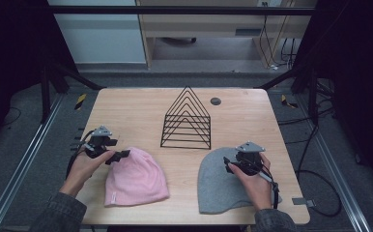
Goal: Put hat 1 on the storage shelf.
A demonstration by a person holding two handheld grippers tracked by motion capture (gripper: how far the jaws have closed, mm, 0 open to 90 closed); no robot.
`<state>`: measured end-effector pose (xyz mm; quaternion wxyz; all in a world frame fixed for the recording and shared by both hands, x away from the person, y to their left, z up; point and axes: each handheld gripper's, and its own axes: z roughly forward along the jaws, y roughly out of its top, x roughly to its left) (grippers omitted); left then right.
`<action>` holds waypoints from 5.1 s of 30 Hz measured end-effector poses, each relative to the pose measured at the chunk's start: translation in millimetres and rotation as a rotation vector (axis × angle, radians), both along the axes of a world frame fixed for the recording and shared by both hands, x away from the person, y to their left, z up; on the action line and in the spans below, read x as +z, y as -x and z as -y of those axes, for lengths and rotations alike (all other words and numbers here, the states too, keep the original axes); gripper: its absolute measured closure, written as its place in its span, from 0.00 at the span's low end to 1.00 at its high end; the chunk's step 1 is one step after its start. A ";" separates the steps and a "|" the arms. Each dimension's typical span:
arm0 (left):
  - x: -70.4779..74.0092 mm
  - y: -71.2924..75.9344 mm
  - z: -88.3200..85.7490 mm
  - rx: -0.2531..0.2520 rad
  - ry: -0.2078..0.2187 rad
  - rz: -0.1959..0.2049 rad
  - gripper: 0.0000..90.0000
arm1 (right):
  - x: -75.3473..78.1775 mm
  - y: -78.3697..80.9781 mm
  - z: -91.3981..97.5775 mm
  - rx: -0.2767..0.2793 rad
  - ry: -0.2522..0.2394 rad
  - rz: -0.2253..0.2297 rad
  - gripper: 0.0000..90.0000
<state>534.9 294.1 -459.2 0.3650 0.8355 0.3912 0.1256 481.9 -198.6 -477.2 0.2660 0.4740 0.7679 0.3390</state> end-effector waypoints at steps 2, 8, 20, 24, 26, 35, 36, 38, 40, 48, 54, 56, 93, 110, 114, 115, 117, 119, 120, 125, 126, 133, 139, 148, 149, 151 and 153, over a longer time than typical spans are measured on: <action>-4.5 4.4 1.1 0.006 0.011 -0.008 0.29 | 1.5 -0.1 -0.7 -0.001 0.003 0.004 0.30; -13.2 6.3 2.6 0.008 -0.013 -0.012 0.44 | 0.7 0.8 -2.6 0.003 0.007 -0.005 0.32; -22.4 3.2 15.1 -0.042 -0.050 -0.039 0.71 | 0.5 0.6 -2.7 0.002 0.014 -0.003 0.32; -21.5 4.3 16.0 -0.050 -0.056 -0.044 0.78 | 1.0 1.2 -2.8 -0.001 0.014 0.002 0.32; -20.6 5.1 16.2 -0.049 -0.052 -0.044 0.81 | 0.6 0.8 -2.8 -0.002 0.020 0.004 0.31; -2.0 18.4 16.5 -0.029 -0.042 0.027 0.85 | 2.0 1.5 -3.9 -0.005 0.005 0.007 0.30; 1.0 21.1 17.0 -0.028 -0.041 0.038 0.85 | 1.9 1.6 -3.6 -0.004 0.004 0.006 0.30; 7.5 27.0 17.6 -0.029 -0.041 0.067 0.86 | 2.0 1.9 -3.6 -0.002 0.003 0.004 0.29; 15.4 33.9 18.4 -0.032 -0.050 0.104 0.86 | 3.3 2.5 -4.0 0.005 0.000 0.013 0.29; 56.0 56.5 20.4 -0.023 -0.026 0.254 0.86 | 11.7 10.2 -15.1 0.056 -0.016 0.039 0.31; 94.4 67.2 23.4 -0.045 -0.067 0.379 0.86 | 37.4 17.7 -42.0 0.179 0.000 0.109 0.38; 99.8 67.9 23.2 -0.046 -0.074 0.391 0.87 | 41.9 19.5 -47.1 0.198 0.002 0.116 0.39; 232.9 54.4 21.9 -0.040 0.107 0.488 0.86 | 141.6 -46.5 -200.8 0.643 -0.186 0.098 0.89; 253.7 -26.7 61.8 -0.036 0.001 0.503 0.85 | 192.1 -87.2 -130.6 0.503 -0.189 0.103 0.90; 250.5 -41.6 76.8 -0.038 0.002 0.513 0.85 | 189.1 -96.2 -118.7 0.459 -0.174 0.112 0.90; 249.4 -44.4 80.1 -0.035 -0.005 0.516 0.85 | 188.0 -98.3 -116.6 0.449 -0.173 0.116 0.90; 247.0 -49.5 85.8 -0.033 0.003 0.516 0.85 | 187.0 -100.5 -114.6 0.440 -0.172 0.115 0.90; 244.6 -53.3 90.2 -0.029 0.000 0.516 0.85 | 183.9 -105.9 -110.5 0.422 -0.160 0.112 0.90; 242.5 -55.8 93.4 -0.030 -0.012 0.519 0.85 | 182.8 -107.3 -109.2 0.418 -0.157 0.111 0.90; 238.0 -60.7 99.3 -0.025 -0.031 0.540 0.85 | 178.4 -112.3 -106.6 0.394 -0.131 0.132 0.90; 237.3 -61.7 100.6 -0.024 -0.039 0.546 0.85 | 177.5 -113.1 -106.4 0.390 -0.126 0.138 0.90; 229.2 -66.4 110.7 -0.033 -0.044 0.560 0.85 | 166.8 -113.3 -104.0 0.378 -0.111 0.151 0.90; 223.3 -63.6 114.5 -0.045 -0.051 0.560 0.85 | 157.5 -108.4 -98.3 0.380 -0.124 0.146 0.90; 217.0 -49.5 107.3 -0.043 -0.037 0.565 0.85 | 150.2 -101.3 -101.0 0.413 -0.137 0.138 0.90; 216.8 -46.8 105.5 -0.043 -0.039 0.566 0.85 | 150.3 -100.7 -101.8 0.418 -0.137 0.140 0.90; 215.5 -41.4 102.5 -0.043 -0.031 0.568 0.85 | 150.5 -99.6 -103.3 0.425 -0.137 0.139 0.90; 214.7 -38.7 101.4 -0.044 -0.032 0.568 0.85 | 150.1 -99.5 -103.9 0.425 -0.135 0.138 0.90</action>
